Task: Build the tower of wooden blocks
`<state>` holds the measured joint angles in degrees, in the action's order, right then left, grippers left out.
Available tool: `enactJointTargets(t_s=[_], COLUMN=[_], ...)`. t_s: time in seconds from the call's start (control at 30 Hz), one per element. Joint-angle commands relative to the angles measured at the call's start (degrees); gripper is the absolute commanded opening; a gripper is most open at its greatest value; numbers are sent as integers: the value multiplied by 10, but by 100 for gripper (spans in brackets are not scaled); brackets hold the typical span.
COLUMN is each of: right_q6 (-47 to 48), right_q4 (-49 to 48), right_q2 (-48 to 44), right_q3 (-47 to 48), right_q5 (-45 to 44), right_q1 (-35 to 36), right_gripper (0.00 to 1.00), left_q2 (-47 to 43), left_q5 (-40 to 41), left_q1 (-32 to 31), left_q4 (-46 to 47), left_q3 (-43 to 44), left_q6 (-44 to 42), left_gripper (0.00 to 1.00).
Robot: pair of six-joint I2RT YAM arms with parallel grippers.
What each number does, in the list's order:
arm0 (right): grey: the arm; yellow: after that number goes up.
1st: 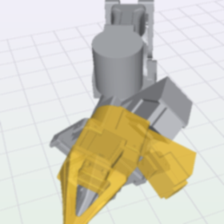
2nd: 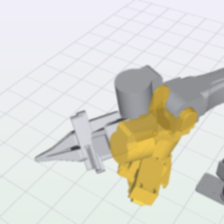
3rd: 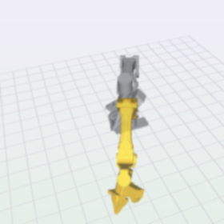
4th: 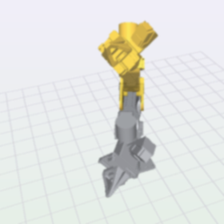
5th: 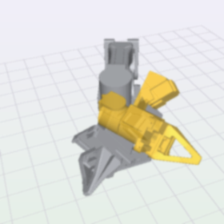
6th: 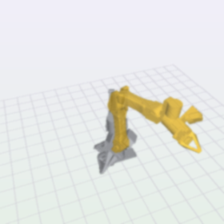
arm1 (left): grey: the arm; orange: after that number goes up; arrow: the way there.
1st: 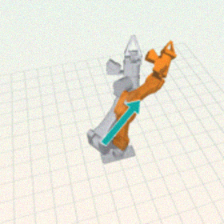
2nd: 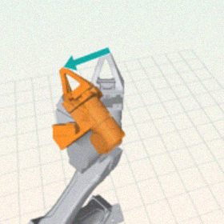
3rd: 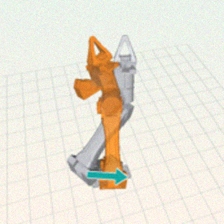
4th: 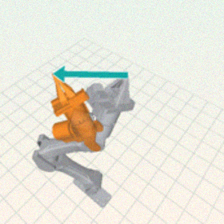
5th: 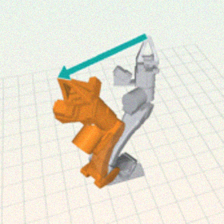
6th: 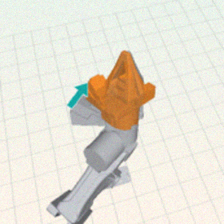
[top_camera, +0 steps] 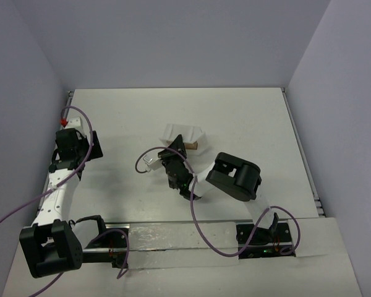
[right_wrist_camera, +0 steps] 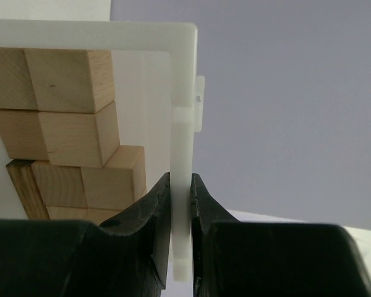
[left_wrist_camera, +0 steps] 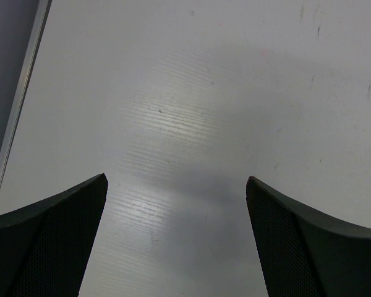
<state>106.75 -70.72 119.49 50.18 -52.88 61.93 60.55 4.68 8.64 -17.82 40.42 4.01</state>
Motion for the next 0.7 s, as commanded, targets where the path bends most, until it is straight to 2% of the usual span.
enactJointTargets(t_s=[0.0, 0.2, 0.33, 0.47, 0.6, 0.67], right_q6=[22, 13, 12, 10, 11, 3], right_q4=[-304, -304, -304, -305, -305, -304], right_q2=[0, 2, 6, 8, 9, 6], right_q3=[37, 55, 39, 57, 36, 40], right_q5=[-5, -24, -15, -21, -17, -19], right_q1=[6, -25, 24, -14, 32, 13], right_gripper=[0, 0, 0, 0, 0, 0], left_q2=[-12, -13, -8, -7, -10, -6], left_q5=[-11, -4, -13, -6, -17, -14], left_q1=[6, 8, 9, 9, 9, 9], left_q4=[21, 20, 20, 15, 20, 14], left_q3=[24, 22, 27, 30, 27, 32], left_q6=[2, -1, 1, -1, -1, 1], left_gripper=[99, 99, 99, 99, 99, 99])
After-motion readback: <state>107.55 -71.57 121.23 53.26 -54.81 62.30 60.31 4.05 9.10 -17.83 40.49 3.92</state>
